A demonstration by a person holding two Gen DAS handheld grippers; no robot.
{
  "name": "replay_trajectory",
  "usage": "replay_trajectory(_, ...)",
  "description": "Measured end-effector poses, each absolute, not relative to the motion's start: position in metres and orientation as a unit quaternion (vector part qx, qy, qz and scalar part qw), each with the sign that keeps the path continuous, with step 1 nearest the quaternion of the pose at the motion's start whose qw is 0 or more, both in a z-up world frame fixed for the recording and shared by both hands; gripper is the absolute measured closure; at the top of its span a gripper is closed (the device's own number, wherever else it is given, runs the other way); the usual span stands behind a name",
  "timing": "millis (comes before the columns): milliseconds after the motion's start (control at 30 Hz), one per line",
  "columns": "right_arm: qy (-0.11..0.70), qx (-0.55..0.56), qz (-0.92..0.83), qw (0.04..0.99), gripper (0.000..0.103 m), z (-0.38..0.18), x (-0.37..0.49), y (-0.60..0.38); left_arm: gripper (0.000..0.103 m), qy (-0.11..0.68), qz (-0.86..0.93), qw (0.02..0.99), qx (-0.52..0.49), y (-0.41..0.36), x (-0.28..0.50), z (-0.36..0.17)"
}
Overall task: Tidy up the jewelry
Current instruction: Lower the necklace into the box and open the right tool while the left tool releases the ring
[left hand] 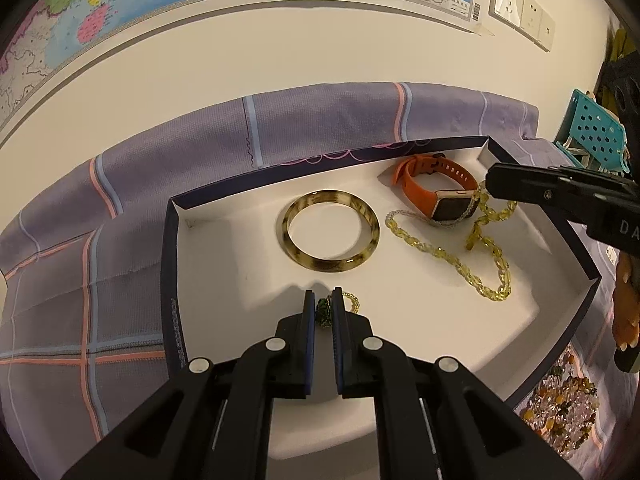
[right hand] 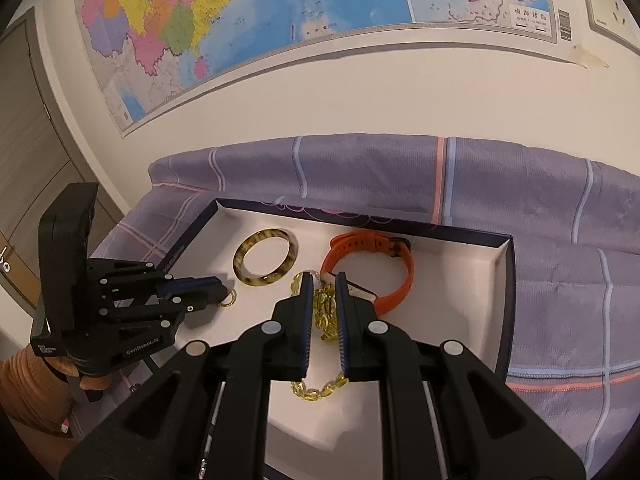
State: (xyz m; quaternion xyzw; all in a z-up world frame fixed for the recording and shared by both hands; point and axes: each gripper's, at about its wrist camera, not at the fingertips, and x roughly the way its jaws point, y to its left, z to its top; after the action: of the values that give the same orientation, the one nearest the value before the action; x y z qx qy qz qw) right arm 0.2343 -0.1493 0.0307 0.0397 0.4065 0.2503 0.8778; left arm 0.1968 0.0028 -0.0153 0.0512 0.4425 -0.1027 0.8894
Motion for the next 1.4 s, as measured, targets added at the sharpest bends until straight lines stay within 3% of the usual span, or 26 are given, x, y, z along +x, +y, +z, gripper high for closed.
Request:
replay_trajectory(367,0.423,0.029,0.242,0.873,0.091,0.017,0.235,-0.147,0.096,0.44,-0.096,0.891,0.049,0.001,0.206,-0.015)
replay_trajectory(467,0.427,0.03,0.238,0.872,0.086,0.014,0.234,-0.148,0.095,0.439,-0.095,0.892,0.049,0.001,0.206,-0.015)
replay_trajectory(500,0.428,0.031,0.236,0.872,0.08,0.013,0.234,-0.149,0.095,0.438,-0.093,0.893,0.049,0.0,0.206,-0.015)
replay_trajectory(767,0.43,0.033,0.236,0.871,0.079,0.011,0.228,-0.151,0.094,0.434,-0.086,0.895,0.054,-0.001,0.206,-0.015)
replay_trajectory(833,0.427,0.036,0.236,0.872,0.075,0.013,0.226,-0.151,0.081,0.434,-0.084,0.895,0.056,-0.001,0.205,-0.015)
replay_trajectory(1000,0.42,0.039,0.235,0.875,0.068,0.017,0.217,-0.153,0.071,0.431,-0.076,0.898,0.054,0.003,0.199,-0.013)
replay_trajectory(1133,0.414,0.042,0.235,0.878,0.054,0.022,0.207,-0.156,0.044,0.416,-0.067,0.906,0.045,0.01,0.19,-0.003)
replay_trajectory(1400,0.399,0.039,0.255,0.88,0.053,0.039,0.171,-0.166,0.04,0.379,-0.069,0.922,0.039,0.024,0.155,0.024)
